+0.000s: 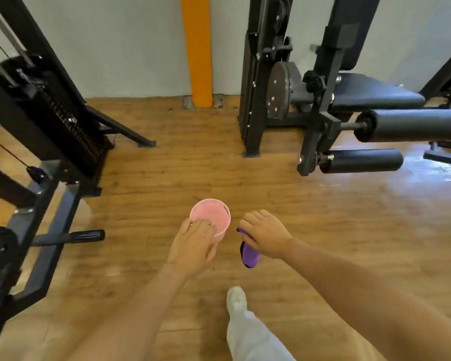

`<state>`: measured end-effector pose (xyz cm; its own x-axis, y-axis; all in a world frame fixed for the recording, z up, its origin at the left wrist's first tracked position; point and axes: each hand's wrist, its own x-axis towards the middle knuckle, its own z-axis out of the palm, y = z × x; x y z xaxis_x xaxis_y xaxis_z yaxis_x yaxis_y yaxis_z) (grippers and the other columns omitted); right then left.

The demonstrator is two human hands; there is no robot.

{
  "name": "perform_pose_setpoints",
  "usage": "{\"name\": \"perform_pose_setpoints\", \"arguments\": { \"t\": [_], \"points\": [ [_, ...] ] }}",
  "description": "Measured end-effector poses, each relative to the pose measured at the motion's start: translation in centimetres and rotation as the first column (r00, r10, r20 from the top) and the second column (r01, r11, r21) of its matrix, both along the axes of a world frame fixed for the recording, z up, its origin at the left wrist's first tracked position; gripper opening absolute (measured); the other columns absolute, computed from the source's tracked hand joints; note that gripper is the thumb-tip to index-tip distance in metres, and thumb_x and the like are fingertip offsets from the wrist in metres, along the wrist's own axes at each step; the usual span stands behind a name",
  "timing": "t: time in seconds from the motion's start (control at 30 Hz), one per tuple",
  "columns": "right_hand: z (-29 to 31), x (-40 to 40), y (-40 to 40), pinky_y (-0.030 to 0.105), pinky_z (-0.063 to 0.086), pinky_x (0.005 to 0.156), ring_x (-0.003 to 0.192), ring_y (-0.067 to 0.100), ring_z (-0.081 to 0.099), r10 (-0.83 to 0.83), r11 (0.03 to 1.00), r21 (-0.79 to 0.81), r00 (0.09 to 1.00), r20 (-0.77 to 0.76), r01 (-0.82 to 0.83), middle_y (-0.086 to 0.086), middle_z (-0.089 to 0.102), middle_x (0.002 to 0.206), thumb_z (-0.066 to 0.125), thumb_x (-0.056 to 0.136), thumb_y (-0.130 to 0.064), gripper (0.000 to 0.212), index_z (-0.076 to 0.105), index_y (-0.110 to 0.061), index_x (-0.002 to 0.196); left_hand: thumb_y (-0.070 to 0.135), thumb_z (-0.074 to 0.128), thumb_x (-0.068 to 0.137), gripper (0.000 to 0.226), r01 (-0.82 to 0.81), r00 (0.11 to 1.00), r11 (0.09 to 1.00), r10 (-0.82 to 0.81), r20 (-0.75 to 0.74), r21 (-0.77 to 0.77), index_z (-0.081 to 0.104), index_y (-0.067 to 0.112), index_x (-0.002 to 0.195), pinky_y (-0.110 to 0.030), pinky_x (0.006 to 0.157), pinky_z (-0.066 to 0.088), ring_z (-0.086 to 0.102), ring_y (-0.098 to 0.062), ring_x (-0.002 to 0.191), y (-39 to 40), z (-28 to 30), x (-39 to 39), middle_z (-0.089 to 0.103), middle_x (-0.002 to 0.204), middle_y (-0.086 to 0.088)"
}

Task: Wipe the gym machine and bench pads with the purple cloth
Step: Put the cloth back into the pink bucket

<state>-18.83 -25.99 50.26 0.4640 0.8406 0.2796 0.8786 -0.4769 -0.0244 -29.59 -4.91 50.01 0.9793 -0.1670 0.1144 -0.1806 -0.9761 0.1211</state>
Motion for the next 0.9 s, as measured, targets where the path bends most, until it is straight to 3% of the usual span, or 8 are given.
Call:
{"name": "perform_pose_setpoints", "arguments": {
  "t": [0.1, 0.33, 0.53, 0.63, 0.7, 0.77, 0.8, 0.9],
  "points": [
    [-2.8, 4.7, 2.7, 0.030, 0.028, 0.063, 0.061, 0.021, 0.053, 0.018, 0.999, 0.034, 1.000, -0.013, -0.018, -0.001, 0.054, 0.073, 0.043, 0.089, -0.032, 0.024, 0.060, -0.017, 0.080, 0.033, 0.046, 0.080, 0.038, -0.068, 0.992, 0.998, 0.069, -0.105, 0.020, 0.067, 0.010, 0.102, -0.038, 0.085, 0.037, 0.063, -0.030, 0.097, 1.7, -2.0, 3.7, 0.065, 0.104, -0.007],
    [-10.0, 14.1, 8.4, 0.034, 0.026, 0.064, 0.061, 0.027, 0.057, -0.053, 0.998, -0.031, 0.994, -0.097, 0.050, 0.004, 0.060, 0.075, 0.040, 0.090, -0.029, 0.029, 0.063, -0.014, 0.080, 0.034, 0.044, 0.080, 0.041, -0.169, 0.971, 0.986, 0.165, -0.174, -0.008, 0.066, 0.008, 0.102, -0.039, 0.084, 0.037, 0.058, -0.030, 0.095, 4.7, -8.2, 11.9, 0.064, 0.102, -0.009],
    [-19.3, 18.5, 13.4, 0.034, 0.027, 0.067, 0.065, 0.028, 0.058, -0.159, 0.986, -0.081, 0.976, -0.149, 0.148, 0.005, 0.063, 0.079, 0.041, 0.089, -0.028, 0.029, 0.065, -0.012, 0.084, 0.035, 0.041, 0.078, 0.040, -0.245, 0.941, 0.970, 0.237, -0.243, 0.001, 0.066, 0.011, 0.098, -0.039, 0.086, 0.035, 0.060, -0.030, 0.093, 8.7, -17.5, 15.7, 0.064, 0.102, -0.008],
    [-26.4, 18.3, 15.2, 0.035, 0.027, 0.067, 0.064, 0.027, 0.058, -0.186, 0.982, -0.054, 0.975, -0.126, 0.180, 0.005, 0.062, 0.078, 0.045, 0.088, -0.025, 0.023, 0.064, -0.011, 0.085, 0.033, 0.041, 0.079, 0.039, -0.250, 0.922, 0.967, 0.253, -0.294, 0.046, 0.065, 0.009, 0.097, -0.043, 0.087, 0.035, 0.060, -0.031, 0.092, 10.8, -24.7, 16.8, 0.063, 0.100, -0.010],
    [-32.3, 17.7, 15.9, 0.035, 0.029, 0.068, 0.064, 0.028, 0.058, -0.166, 0.984, -0.084, 0.981, -0.102, 0.158, 0.006, 0.062, 0.078, 0.063, 0.082, -0.021, 0.012, 0.062, -0.011, 0.088, 0.031, 0.056, 0.078, 0.033, -0.225, 0.923, 0.970, 0.242, -0.299, 0.090, 0.065, 0.009, 0.099, -0.045, 0.089, 0.033, 0.061, -0.032, 0.095, 11.7, -29.6, 17.5, 0.064, 0.103, -0.012],
    [-38.7, 15.9, 15.9, 0.035, 0.032, 0.068, 0.064, 0.028, 0.059, -0.176, 0.977, -0.144, 0.975, -0.133, 0.157, 0.007, 0.061, 0.076, 0.081, 0.067, -0.015, 0.023, 0.064, -0.011, 0.082, 0.028, 0.074, 0.071, 0.035, -0.217, 0.919, 0.971, 0.237, -0.315, 0.098, 0.067, 0.007, 0.098, -0.044, 0.089, 0.031, 0.062, -0.033, 0.094, 12.3, -34.2, 17.7, 0.065, 0.103, -0.013],
    [-40.2, 14.9, 15.4, 0.035, 0.034, 0.066, 0.063, 0.028, 0.059, -0.196, 0.970, -0.179, 0.968, -0.154, 0.167, 0.007, 0.061, 0.075, 0.081, 0.066, -0.014, 0.022, 0.064, -0.011, 0.079, 0.029, 0.074, 0.070, 0.035, -0.208, 0.918, 0.972, 0.232, -0.321, 0.107, 0.067, 0.007, 0.097, -0.044, 0.090, 0.030, 0.063, -0.033, 0.094, 12.4, -35.2, 17.6, 0.066, 0.102, -0.013],
    [-46.2, 10.1, 14.3, 0.036, 0.039, 0.060, 0.059, 0.027, 0.056, -0.189, 0.970, -0.189, 0.962, -0.199, 0.152, 0.006, 0.057, 0.072, 0.069, 0.077, -0.014, 0.008, 0.062, -0.012, 0.076, 0.035, 0.044, 0.080, 0.043, -0.192, 0.903, 0.974, 0.223, -0.367, 0.120, 0.069, 0.006, 0.101, -0.043, 0.095, 0.028, 0.063, -0.032, 0.098, 12.6, -40.0, 15.5, 0.066, 0.104, -0.012]
  ]
}}
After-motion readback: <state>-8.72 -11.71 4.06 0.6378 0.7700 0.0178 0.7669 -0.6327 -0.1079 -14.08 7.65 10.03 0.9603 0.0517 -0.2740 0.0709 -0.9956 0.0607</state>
